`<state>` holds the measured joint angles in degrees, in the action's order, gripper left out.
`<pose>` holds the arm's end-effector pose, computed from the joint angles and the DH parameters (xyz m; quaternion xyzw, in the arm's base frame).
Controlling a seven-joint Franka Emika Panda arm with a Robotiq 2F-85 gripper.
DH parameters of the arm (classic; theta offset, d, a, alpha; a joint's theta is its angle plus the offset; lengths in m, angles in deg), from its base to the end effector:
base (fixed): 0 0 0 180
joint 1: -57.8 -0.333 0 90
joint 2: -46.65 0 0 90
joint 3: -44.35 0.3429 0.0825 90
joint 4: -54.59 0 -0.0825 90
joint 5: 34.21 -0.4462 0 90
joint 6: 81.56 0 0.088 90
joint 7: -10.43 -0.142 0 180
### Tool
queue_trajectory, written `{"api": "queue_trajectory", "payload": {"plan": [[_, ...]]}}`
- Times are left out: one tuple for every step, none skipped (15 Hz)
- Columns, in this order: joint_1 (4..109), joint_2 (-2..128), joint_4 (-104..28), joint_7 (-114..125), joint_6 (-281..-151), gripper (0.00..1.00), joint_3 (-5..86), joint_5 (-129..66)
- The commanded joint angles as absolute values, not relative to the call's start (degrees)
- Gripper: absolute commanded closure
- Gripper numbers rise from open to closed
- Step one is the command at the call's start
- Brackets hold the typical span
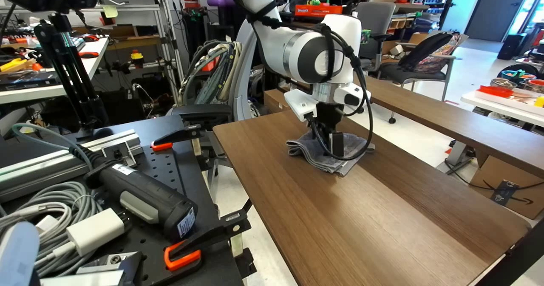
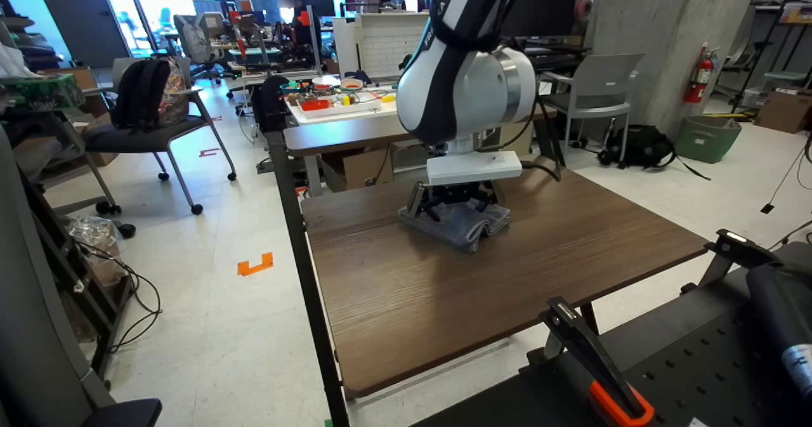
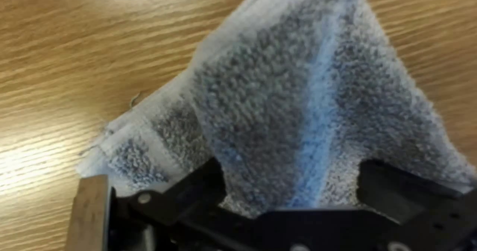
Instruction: Move the cloth
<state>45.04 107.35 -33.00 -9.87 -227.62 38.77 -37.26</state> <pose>0.7218 0.0948 -0.0498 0.9931 -0.1125 -0.0095 0.0316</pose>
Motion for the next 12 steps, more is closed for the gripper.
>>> {"api": "queue_trajectory", "payload": {"plan": [[42.1,109.0,-33.2,-12.4,-229.4,0.0,38.3,-35.5],[41.8,108.9,-33.4,-12.5,-229.6,0.0,38.3,-35.3],[41.6,108.5,-33.8,-12.5,-229.7,0.0,38.4,-35.2],[41.5,108.0,-34.1,-12.6,-229.8,0.0,38.5,-35.1],[41.4,107.4,-34.7,-12.8,-230.2,0.0,38.5,-35.1],[41.3,106.2,-35.9,-12.9,-230.7,0.0,38.5,-35.3],[41.2,105.1,-37.0,-13.0,-230.5,0.0,38.6,-35.4],[41.0,103.3,-39.1,-13.0,-231.2,0.0,38.7,-35.4],[40.9,101.7,-41.0,-12.8,-231.8,0.0,39.0,-35.5],[40.8,100.1,-42.7,-12.6,-232.5,0.0,39.2,-35.6],[40.9,98.3,-44.8,-12.3,-233.5,0.0,39.6,-35.9],[41.0,96.5,-47.0,-11.8,-234.8,0.0,40.0,-35.9]]}}
